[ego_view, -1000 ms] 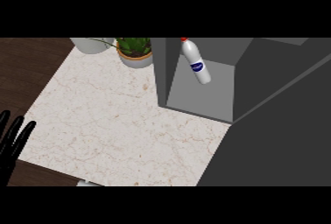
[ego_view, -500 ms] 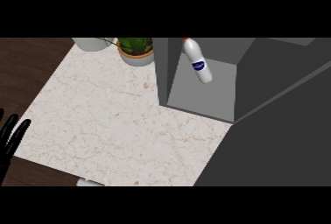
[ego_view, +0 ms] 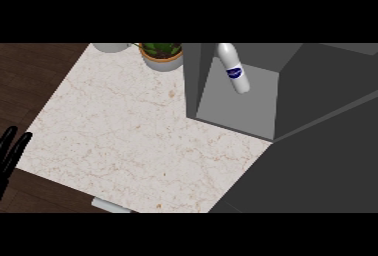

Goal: Pick up the bottled water, place it into the cabinet and close the cabinet

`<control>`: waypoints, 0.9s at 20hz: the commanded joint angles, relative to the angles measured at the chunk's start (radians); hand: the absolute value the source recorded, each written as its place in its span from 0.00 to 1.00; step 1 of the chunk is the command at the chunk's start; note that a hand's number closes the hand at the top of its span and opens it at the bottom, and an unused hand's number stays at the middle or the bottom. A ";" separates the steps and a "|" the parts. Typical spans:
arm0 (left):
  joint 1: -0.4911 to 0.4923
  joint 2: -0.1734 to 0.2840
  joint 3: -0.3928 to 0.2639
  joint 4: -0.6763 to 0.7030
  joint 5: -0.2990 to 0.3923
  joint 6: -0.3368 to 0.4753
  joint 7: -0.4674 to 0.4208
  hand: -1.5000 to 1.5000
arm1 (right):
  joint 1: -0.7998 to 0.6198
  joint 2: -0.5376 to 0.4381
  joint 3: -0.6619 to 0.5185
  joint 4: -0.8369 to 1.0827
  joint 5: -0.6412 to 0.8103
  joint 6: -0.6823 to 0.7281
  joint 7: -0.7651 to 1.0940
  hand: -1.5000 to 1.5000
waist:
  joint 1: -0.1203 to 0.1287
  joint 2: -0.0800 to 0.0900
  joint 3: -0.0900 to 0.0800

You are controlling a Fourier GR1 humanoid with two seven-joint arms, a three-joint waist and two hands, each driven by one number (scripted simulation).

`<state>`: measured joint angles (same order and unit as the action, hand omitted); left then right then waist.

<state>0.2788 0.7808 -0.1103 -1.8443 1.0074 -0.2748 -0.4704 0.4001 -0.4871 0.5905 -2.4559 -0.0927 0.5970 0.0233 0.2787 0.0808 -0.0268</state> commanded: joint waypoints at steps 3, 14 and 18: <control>-0.009 0.006 0.014 0.018 0.003 -0.010 -0.002 0.00 | -0.061 0.085 0.022 0.037 -0.028 -0.070 0.087 1.00 | 0.002 0.000 0.001; -0.021 0.012 0.018 0.039 0.017 -0.027 0.011 0.00 | -0.280 0.131 -0.064 0.169 0.007 -0.107 0.263 1.00 | 0.003 -0.010 0.004; -0.025 -0.001 0.009 0.054 0.014 -0.033 0.005 0.00 | -0.378 0.186 -0.096 0.267 -0.013 -0.138 0.324 1.00 | -0.001 -0.008 0.005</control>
<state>0.2549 0.7866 -0.0973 -1.8037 1.0222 -0.3029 -0.4628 0.1074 -0.3696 0.5010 -2.2844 -0.1208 0.5285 0.2609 0.2791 0.0724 -0.0241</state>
